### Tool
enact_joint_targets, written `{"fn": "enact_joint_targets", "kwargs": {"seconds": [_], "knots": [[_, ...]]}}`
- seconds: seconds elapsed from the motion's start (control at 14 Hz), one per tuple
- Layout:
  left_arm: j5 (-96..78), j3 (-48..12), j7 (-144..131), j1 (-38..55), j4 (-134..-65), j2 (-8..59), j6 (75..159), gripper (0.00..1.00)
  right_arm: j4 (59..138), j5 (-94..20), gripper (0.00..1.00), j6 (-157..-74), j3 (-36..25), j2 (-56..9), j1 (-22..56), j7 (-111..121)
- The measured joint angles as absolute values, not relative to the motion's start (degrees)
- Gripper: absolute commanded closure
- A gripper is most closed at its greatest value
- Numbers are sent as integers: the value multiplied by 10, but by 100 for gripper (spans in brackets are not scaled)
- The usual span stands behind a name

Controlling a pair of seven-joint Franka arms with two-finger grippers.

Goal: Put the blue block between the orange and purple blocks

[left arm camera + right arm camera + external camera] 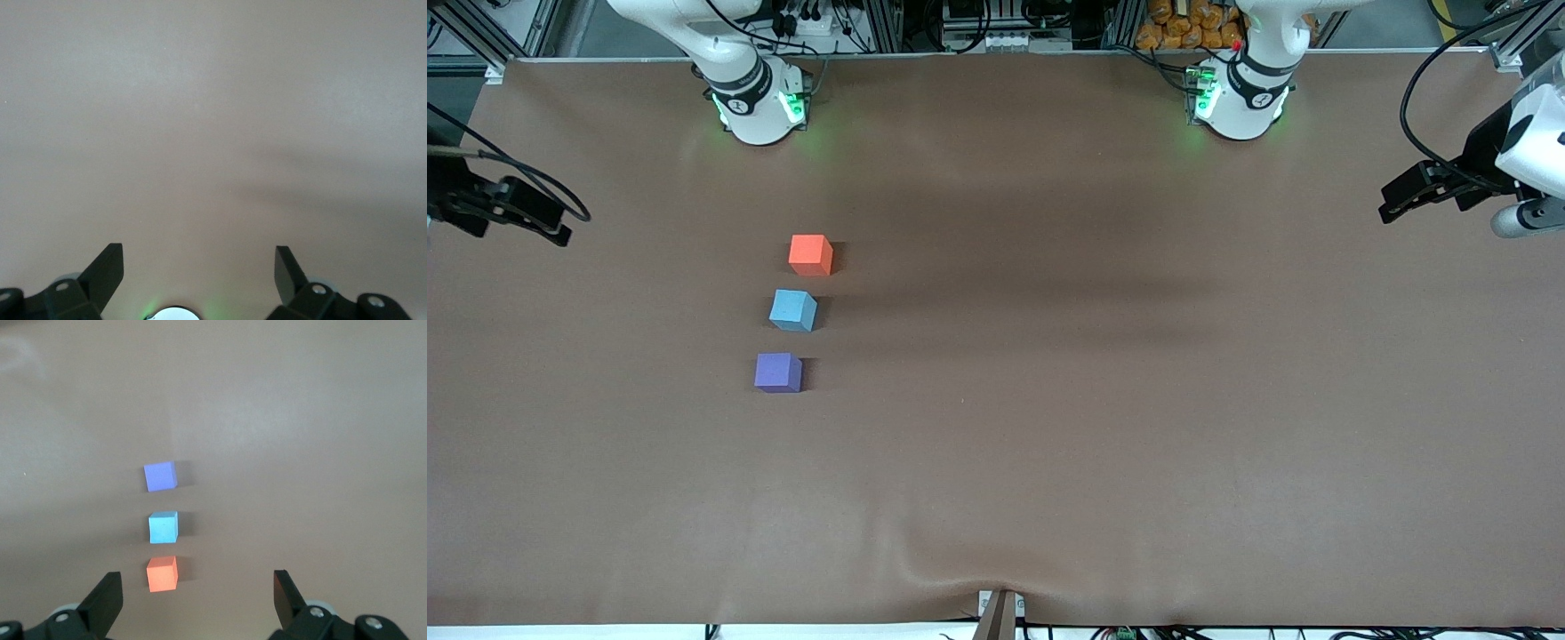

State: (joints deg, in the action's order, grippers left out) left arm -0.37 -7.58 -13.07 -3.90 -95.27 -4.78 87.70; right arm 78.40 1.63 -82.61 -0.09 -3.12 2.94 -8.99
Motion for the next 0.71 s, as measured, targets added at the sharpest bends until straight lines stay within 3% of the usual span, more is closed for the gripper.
{"fn": "enact_joint_targets", "kwargs": {"seconds": [0.36,0.71], "knots": [[-4,-76,-131,-39,-954,-48,877,0,810,8,0,-820,-8,-7,31,-89],[-4,-76,-131,-39,-954,-48,877,0,920,3,0,-891,-18,67,25,-80]]}}
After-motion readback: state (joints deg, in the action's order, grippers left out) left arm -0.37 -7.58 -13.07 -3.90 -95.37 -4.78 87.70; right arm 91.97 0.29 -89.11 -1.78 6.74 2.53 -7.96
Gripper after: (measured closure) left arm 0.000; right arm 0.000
